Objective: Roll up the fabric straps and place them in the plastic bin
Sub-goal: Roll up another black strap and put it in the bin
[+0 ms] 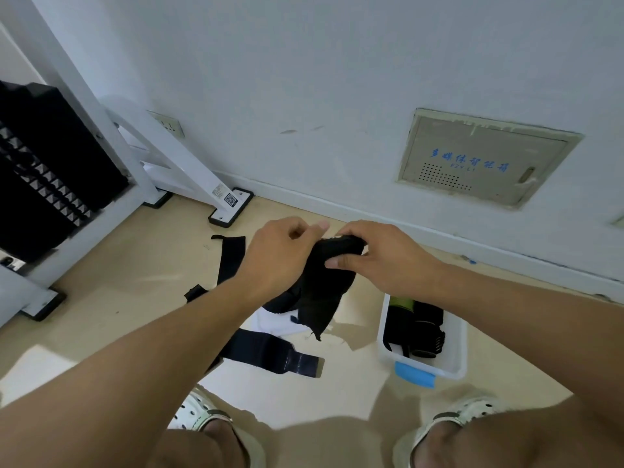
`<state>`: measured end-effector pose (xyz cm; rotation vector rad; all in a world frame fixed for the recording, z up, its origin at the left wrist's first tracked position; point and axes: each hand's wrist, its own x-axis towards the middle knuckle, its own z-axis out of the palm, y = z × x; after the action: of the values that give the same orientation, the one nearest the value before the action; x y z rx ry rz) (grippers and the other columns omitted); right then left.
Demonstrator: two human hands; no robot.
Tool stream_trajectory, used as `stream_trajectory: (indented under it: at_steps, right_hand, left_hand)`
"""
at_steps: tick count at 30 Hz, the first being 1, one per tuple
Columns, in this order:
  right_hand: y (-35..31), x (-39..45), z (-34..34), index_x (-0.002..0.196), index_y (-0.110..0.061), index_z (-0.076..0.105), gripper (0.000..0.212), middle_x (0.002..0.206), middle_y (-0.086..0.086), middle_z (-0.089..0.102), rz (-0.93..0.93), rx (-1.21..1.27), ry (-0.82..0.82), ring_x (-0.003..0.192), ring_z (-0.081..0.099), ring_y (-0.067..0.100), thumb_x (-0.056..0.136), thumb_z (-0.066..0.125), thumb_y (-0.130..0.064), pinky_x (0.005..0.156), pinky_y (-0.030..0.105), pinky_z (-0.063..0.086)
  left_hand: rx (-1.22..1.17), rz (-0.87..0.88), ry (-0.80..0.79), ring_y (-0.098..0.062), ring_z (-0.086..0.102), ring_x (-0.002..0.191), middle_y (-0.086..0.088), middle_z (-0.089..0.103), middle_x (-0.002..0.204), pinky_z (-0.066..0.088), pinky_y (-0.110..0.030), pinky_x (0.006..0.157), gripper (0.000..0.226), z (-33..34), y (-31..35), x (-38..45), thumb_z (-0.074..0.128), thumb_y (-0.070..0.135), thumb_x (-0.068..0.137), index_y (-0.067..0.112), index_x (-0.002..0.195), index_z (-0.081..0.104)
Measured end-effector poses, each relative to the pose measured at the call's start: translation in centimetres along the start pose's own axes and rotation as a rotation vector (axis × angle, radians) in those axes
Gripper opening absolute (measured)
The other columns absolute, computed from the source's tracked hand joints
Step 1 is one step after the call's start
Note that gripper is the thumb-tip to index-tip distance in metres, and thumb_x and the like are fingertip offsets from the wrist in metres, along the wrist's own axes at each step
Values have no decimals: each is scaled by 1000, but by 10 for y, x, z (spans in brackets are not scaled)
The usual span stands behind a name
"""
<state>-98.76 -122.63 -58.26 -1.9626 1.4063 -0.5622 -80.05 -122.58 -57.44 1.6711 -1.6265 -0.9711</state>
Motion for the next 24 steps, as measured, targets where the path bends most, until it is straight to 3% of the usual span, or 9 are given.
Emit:
stream_trajectory:
  at_steps: [2,4,8,11,16,18,21,24]
  right_hand:
    - [1,0,-4,95,-31,69,22,90,-11,70,45,56,-10,85,65,8,84,75,-48,81,34,54]
    - [2,0,-6,94,-31,69,21,85,-13,70,49,112,-19,79,64,6,82,79,-45,76,29,52]
    - [5,-1,-4,102,-29,69,33,95,-4,76,54,320,23,91,73,18,75,88,-30,91,43,58]
    - [4,-1,-3,113,-28,60,47,103,-1,76,116,484,75,88,75,22,75,89,-27,87,45,61]
    - [-2,-5,14,113,-36,71,23,99,-16,75,93,306,254,84,71,2,91,72,-43,84,30,57]
    - [-4,-8,19,113,-35,73,19,92,-19,75,65,280,230,84,69,-3,96,65,-41,78,21,54]
    - [-2,-10,22,107,-33,75,17,70,-26,67,38,235,133,65,62,-7,101,59,-34,62,9,40]
    - [-3,-9,23,96,-34,71,21,60,-25,60,48,163,50,58,54,-1,105,52,-29,60,14,37]
  left_hand:
    - [92,62,-64,-12,66,68,6,68,72,50,-28,63,46,0,0,-2,64,69,86,24,79,68]
    - [176,90,-146,-5,59,56,6,65,67,44,-19,53,47,2,0,-3,68,67,84,21,81,67]
    - [110,85,-182,-2,44,43,8,51,56,33,-11,44,46,2,0,1,69,55,90,11,76,64]
    - [-47,-9,-142,-3,47,41,7,52,55,35,-12,41,48,3,1,2,67,51,94,7,75,63]
    - [-175,-106,-49,-10,64,57,-15,70,75,50,-16,49,62,8,-1,1,63,60,93,-2,92,71]
    - [-150,-131,-49,-4,62,53,-8,68,67,47,-14,48,59,9,-2,1,62,58,94,1,86,70]
    - [-68,-121,-106,2,52,41,10,55,53,36,-10,41,50,7,-3,-1,62,53,97,9,74,64]
    - [6,-129,-133,-3,50,46,4,54,59,35,-13,45,60,3,-9,1,59,58,96,1,79,66]
